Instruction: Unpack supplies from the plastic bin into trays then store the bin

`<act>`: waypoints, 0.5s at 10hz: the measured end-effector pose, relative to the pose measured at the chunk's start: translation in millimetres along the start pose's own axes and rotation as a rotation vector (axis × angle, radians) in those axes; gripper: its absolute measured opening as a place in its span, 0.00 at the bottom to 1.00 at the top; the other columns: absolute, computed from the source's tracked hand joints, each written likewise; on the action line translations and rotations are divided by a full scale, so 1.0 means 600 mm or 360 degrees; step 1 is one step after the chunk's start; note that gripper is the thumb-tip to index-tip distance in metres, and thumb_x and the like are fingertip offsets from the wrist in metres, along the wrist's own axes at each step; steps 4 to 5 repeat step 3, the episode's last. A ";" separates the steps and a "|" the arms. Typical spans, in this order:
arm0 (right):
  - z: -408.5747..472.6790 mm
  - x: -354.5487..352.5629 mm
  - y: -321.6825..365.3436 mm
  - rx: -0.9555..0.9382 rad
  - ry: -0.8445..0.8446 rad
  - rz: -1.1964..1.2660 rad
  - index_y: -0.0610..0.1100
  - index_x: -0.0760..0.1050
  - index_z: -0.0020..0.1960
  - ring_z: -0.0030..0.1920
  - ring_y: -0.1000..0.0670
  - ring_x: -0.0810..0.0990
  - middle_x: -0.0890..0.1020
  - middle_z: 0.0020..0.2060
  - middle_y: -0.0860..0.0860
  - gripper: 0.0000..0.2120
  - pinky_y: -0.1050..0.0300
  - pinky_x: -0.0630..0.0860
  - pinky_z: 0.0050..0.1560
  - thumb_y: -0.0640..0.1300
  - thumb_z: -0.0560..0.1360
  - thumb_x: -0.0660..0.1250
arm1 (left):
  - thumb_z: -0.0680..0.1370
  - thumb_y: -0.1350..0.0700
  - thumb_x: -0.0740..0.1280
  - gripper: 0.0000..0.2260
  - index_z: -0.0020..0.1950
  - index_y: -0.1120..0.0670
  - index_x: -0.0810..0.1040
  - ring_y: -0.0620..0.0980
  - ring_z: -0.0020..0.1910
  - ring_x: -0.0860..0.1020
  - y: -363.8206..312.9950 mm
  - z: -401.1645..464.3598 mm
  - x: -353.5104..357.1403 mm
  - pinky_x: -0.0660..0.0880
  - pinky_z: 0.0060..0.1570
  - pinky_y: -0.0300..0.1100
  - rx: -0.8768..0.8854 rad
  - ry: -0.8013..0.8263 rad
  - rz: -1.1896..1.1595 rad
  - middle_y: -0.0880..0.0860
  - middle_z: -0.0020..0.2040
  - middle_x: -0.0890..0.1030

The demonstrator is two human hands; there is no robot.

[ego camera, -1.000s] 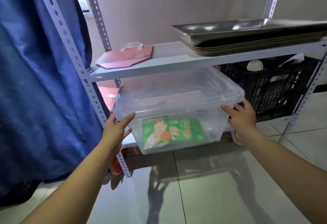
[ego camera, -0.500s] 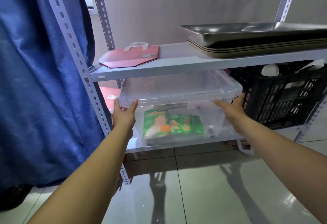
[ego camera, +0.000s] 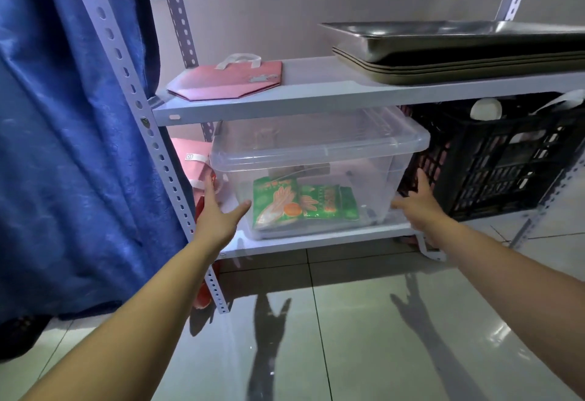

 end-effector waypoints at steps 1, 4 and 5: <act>-0.049 0.042 -0.040 -0.0154 0.0083 -0.0449 0.56 0.53 0.78 0.63 0.44 0.73 0.68 0.72 0.48 0.40 0.56 0.70 0.52 0.42 0.72 0.71 | 0.73 0.39 0.71 0.47 0.81 0.47 0.42 0.59 0.77 0.59 0.080 -0.033 0.039 0.60 0.74 0.56 -0.0018 0.0320 0.0615 0.54 0.81 0.55; -0.135 0.032 -0.032 0.0090 0.0223 -0.0889 0.53 0.56 0.78 0.77 0.44 0.59 0.58 0.79 0.47 0.38 0.44 0.62 0.73 0.56 0.73 0.70 | 0.73 0.32 0.64 0.44 0.81 0.49 0.49 0.62 0.78 0.55 0.056 -0.074 0.046 0.58 0.74 0.60 -0.0270 0.0561 0.0928 0.58 0.80 0.56; -0.135 0.032 -0.032 0.0090 0.0223 -0.0889 0.53 0.56 0.78 0.77 0.44 0.59 0.58 0.79 0.47 0.38 0.44 0.62 0.73 0.56 0.73 0.70 | 0.73 0.32 0.64 0.44 0.81 0.49 0.49 0.62 0.78 0.55 0.056 -0.074 0.046 0.58 0.74 0.60 -0.0270 0.0561 0.0928 0.58 0.80 0.56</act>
Point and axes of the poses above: each hand's wrist, its own z-axis towards the middle knuckle, its own x-axis out of the palm, y = z × x, the point moved 10 cm from there along z, towards the middle knuckle
